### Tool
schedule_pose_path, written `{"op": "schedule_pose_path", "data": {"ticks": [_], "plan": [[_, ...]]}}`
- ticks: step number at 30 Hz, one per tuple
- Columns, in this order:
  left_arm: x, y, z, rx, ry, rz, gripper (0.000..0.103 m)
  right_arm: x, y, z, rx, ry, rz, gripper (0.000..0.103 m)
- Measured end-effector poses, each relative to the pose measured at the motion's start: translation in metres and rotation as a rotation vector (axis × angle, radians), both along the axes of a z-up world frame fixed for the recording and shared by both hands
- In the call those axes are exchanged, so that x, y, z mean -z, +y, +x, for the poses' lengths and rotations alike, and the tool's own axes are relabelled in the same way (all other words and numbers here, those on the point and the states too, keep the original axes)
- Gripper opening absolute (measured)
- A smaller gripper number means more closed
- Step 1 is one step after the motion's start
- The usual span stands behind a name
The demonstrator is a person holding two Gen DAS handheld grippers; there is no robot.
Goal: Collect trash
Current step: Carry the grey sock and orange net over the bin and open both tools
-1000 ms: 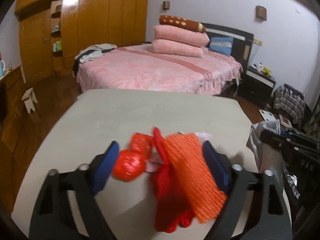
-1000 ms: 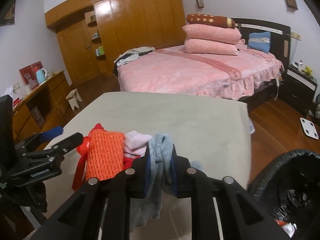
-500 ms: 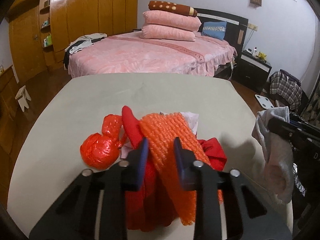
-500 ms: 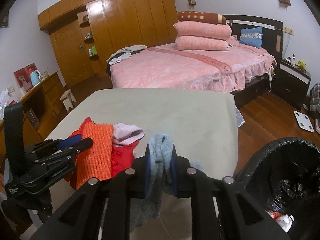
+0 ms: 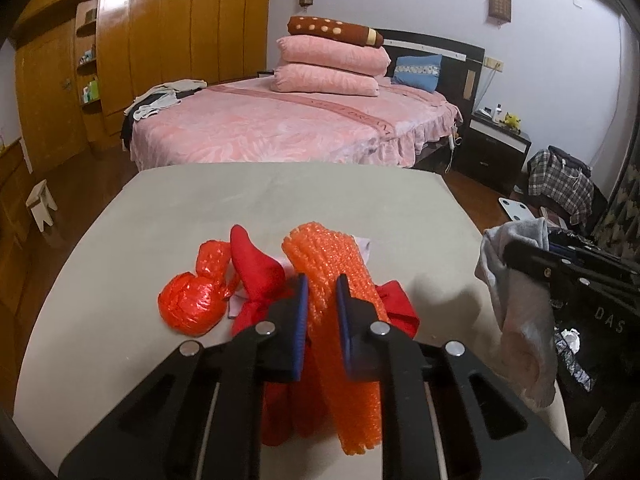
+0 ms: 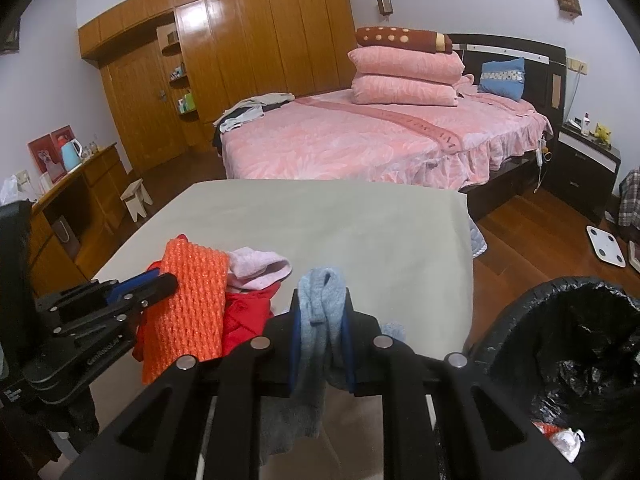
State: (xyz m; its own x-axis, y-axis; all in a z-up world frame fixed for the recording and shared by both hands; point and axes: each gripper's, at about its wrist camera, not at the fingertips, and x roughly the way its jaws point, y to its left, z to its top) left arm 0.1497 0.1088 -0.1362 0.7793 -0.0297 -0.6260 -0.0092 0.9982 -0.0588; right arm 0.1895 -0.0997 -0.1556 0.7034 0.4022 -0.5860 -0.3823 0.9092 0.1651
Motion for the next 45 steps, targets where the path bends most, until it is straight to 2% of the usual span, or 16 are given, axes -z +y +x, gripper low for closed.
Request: {"op": "schedule_pose_path", "data": {"ticks": [25,45], "plan": [[-0.053,-0.026,-0.022,0.029,-0.091,0.010,0.012,-0.045,-0.024,-0.036,0.016,-0.097,0.021,0.017],[-0.083,-0.085,-0.038,0.153,-0.160,0.005,0.012,-0.077,-0.092,-0.068,0.128,-0.168,0.009,0.017]]}}
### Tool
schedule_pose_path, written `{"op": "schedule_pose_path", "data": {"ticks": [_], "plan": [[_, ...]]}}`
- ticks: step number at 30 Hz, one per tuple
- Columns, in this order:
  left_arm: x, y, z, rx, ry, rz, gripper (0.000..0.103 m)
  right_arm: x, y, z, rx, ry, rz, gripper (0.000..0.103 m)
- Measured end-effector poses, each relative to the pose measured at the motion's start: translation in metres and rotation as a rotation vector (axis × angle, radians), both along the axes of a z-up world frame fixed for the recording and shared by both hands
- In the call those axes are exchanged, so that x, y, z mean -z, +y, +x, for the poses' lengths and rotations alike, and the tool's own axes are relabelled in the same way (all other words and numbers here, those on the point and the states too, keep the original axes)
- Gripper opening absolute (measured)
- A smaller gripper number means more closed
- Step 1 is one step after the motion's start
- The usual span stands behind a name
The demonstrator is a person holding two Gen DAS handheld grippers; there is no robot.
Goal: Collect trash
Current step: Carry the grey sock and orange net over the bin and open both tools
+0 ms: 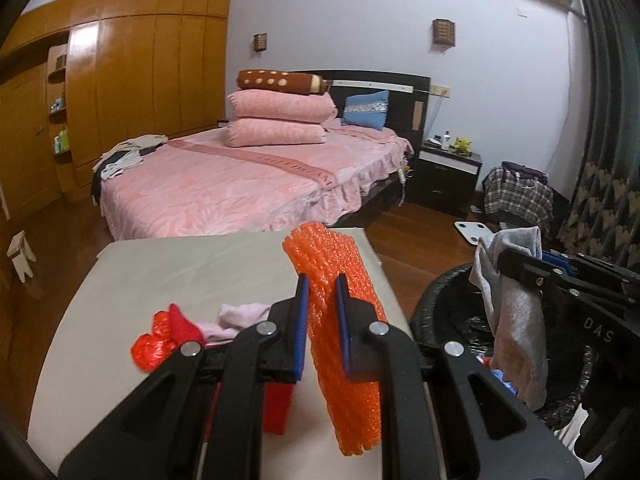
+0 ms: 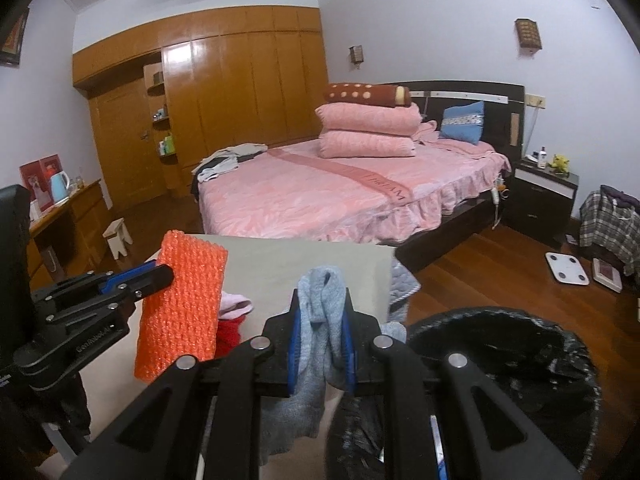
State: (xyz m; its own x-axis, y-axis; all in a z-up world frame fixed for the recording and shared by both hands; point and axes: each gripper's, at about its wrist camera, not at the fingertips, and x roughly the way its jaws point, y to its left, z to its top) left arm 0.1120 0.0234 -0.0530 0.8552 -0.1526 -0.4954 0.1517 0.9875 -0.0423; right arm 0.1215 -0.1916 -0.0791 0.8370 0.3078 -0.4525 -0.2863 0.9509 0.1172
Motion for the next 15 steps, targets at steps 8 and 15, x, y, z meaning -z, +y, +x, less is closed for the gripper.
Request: {"op": "schedule_pose_path", "data": {"ticks": [8,15], "plan": [[0.000,-0.042,0.000,0.089,-0.002,-0.009,0.012,-0.001,-0.039,-0.009,0.072,-0.003,-0.012,0.017],[0.002,-0.086,0.006,0.184,-0.003,-0.011,0.012,0.001,-0.074,-0.016,0.148,0.001,-0.022,0.017]]}}
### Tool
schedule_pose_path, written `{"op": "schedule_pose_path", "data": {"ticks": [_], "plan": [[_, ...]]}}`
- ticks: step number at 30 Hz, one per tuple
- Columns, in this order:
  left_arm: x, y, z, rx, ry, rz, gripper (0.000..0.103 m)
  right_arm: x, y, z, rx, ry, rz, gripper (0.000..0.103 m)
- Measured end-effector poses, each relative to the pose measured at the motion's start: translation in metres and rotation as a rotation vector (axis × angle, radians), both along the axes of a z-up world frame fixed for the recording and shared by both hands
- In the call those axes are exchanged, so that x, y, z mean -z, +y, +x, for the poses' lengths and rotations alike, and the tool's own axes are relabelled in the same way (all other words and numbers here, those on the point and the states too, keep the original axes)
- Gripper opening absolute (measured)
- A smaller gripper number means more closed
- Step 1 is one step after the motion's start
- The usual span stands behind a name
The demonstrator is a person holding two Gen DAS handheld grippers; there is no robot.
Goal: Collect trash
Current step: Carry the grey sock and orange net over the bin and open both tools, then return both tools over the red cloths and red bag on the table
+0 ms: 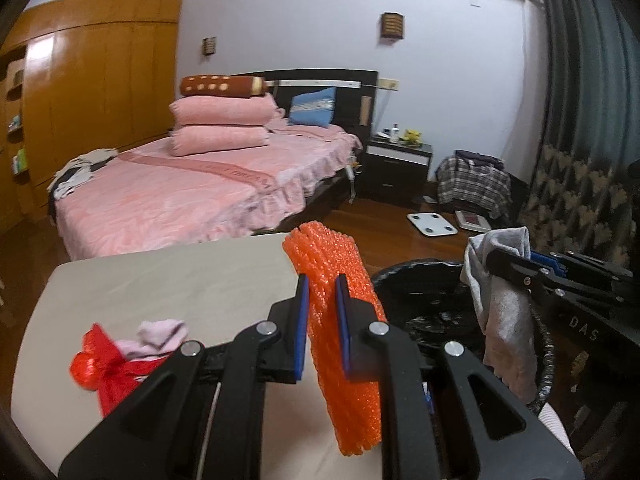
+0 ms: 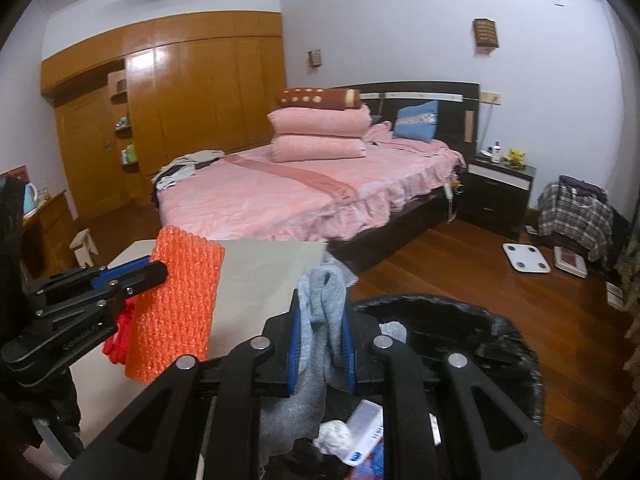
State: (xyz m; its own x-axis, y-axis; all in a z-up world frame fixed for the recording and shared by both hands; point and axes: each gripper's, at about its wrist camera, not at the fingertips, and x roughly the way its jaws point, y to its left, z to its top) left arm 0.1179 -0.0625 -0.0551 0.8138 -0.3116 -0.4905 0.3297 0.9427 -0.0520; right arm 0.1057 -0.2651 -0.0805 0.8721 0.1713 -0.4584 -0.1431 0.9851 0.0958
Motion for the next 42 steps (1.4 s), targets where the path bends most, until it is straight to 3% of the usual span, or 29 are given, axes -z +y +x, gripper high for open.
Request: {"op": "schedule_pose_path", "data": {"ticks": [13,14,16,18,21,23,26,28,30,31,42], "plan": [[0.021,-0.073,0.025,0.138,0.029,0.025,0.013,0.019,-0.059,-0.002,0.119,0.044,-0.014,0.017],[0.023,-0.078,0.027,0.152,0.039,0.026,0.016,0.022,-0.062,-0.001,0.127,0.050,-0.015,0.017],[0.028,-0.084,0.031,0.174,0.060,0.024,0.023,0.027,-0.069,0.000,0.148,0.066,-0.029,0.030],[0.031,-0.087,0.032,0.178,0.068,0.032,0.033,0.033,-0.073,0.001,0.157,0.086,-0.032,0.032],[0.035,-0.085,0.031,0.168,0.074,0.030,0.045,0.038,-0.080,0.000,0.177,0.102,-0.027,0.049],[0.038,-0.081,0.031,0.158,0.080,0.035,0.054,0.040,-0.082,-0.003,0.188,0.100,-0.029,0.051],[0.038,-0.069,0.031,0.130,0.075,0.041,0.070,0.041,-0.083,-0.006,0.206,0.095,-0.034,0.072],[0.035,-0.060,0.030,0.108,0.066,0.041,0.076,0.041,-0.082,-0.008,0.216,0.085,-0.037,0.086],[0.033,-0.050,0.028,0.086,0.061,0.038,0.086,0.039,-0.080,-0.010,0.224,0.072,-0.037,0.093],[0.031,-0.043,0.027,0.067,0.054,0.039,0.091,0.037,-0.078,-0.011,0.224,0.066,-0.034,0.096],[0.014,0.032,0.012,-0.086,0.026,0.010,0.092,0.020,-0.029,-0.001,0.135,0.028,0.003,0.097]]}}
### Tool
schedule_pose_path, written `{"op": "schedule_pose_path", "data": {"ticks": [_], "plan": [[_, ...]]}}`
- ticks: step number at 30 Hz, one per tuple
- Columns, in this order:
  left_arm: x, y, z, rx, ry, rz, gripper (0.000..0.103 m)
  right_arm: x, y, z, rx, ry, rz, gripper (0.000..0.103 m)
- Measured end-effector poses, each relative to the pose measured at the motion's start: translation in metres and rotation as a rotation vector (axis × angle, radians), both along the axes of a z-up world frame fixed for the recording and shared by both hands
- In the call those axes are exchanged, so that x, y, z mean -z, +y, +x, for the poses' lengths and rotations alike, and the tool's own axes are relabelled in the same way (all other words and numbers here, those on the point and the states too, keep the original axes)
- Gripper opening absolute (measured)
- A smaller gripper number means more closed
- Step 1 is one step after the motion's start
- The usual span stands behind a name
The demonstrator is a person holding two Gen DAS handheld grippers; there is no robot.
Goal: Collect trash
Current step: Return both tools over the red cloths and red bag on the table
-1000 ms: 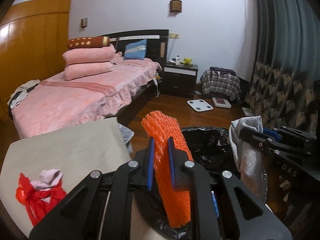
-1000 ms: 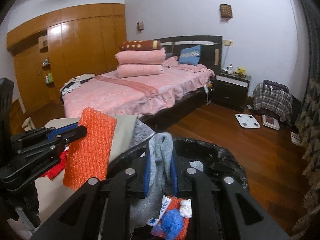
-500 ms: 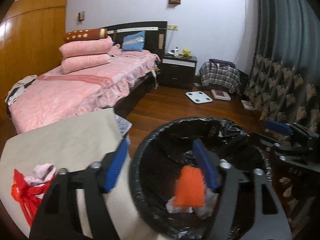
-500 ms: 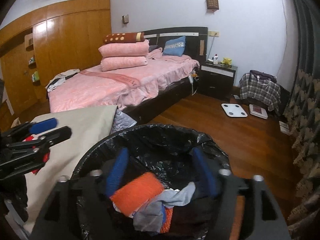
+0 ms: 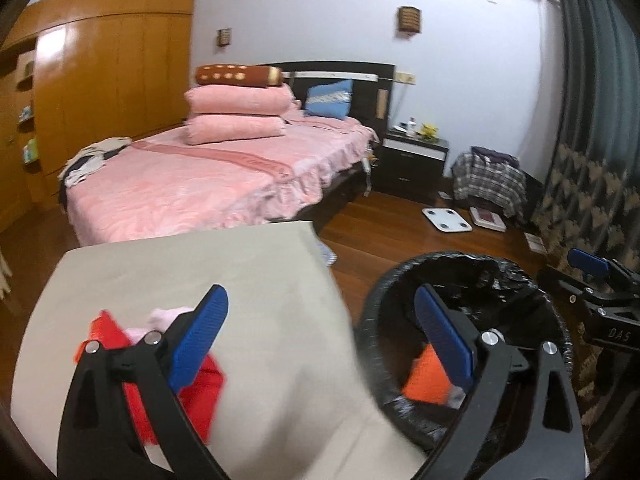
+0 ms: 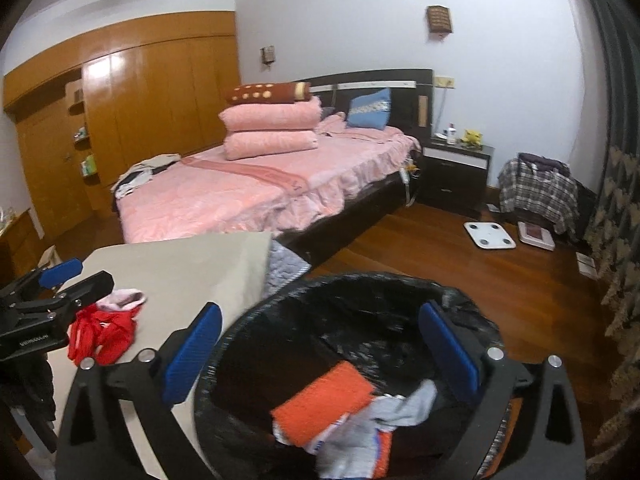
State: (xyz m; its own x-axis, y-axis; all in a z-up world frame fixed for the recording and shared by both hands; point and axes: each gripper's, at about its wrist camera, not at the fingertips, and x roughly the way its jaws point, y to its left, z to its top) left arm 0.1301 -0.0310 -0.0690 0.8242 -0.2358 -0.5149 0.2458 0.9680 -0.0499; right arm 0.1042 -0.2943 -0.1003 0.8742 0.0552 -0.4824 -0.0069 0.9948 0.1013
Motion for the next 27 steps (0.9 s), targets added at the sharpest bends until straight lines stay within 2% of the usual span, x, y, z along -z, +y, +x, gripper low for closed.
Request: {"op": "schedule_pose_path", "data": {"ticks": [13,27], "plan": [[0.000,0.102,-0.013,-0.200,-0.014,0.029,0.092,0.004,0.094,0.025,-0.153,-0.010,-0.001,0.097],[0.028,0.191,-0.016,-0.338,0.040,0.053,0.092,0.039,0.181,0.057,-0.266,0.045,-0.004,0.097]]}}
